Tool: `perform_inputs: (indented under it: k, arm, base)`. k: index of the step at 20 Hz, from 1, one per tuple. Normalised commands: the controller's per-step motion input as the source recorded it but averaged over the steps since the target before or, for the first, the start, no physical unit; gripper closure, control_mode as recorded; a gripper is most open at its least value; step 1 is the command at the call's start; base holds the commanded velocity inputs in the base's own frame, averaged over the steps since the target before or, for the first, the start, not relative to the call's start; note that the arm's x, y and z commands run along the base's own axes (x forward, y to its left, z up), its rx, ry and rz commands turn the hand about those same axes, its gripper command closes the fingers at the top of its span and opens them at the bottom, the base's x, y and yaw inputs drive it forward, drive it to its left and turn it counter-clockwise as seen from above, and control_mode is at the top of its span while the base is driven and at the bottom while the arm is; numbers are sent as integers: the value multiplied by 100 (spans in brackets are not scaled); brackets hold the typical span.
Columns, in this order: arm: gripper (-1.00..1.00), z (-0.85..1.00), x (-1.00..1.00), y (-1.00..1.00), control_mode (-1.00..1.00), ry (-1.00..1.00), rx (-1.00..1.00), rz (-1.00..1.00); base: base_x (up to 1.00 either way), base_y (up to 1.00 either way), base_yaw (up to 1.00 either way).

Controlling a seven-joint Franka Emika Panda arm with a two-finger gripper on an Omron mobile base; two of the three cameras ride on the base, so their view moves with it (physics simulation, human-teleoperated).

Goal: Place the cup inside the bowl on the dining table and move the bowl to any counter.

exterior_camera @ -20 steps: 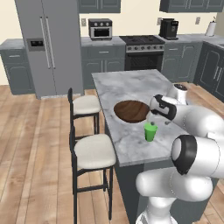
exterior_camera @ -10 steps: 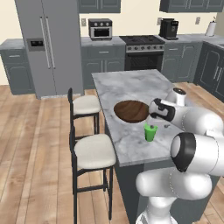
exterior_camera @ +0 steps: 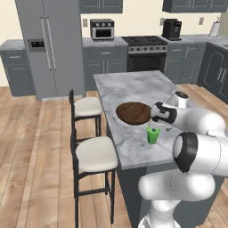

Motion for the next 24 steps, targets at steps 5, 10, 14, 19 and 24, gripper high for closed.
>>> perform_inputs:
  k: [5,10,14,19,24]
  arm:
    - [-100,0,13,0,-100,0,0,0]
    - [-100,-5,5,0,-100,0,0,0]
    - [-100,-12,4,0,-100,0,0,0]
    - [-100,-15,7,0,-100,0,0,0]
    - [-100,-7,17,0,-100,0,0,0]
  base:
    - [0,0,0]
    - [0,0,0]
    - [0,0,0]
    - [0,0,0]
    - [0,0,0]
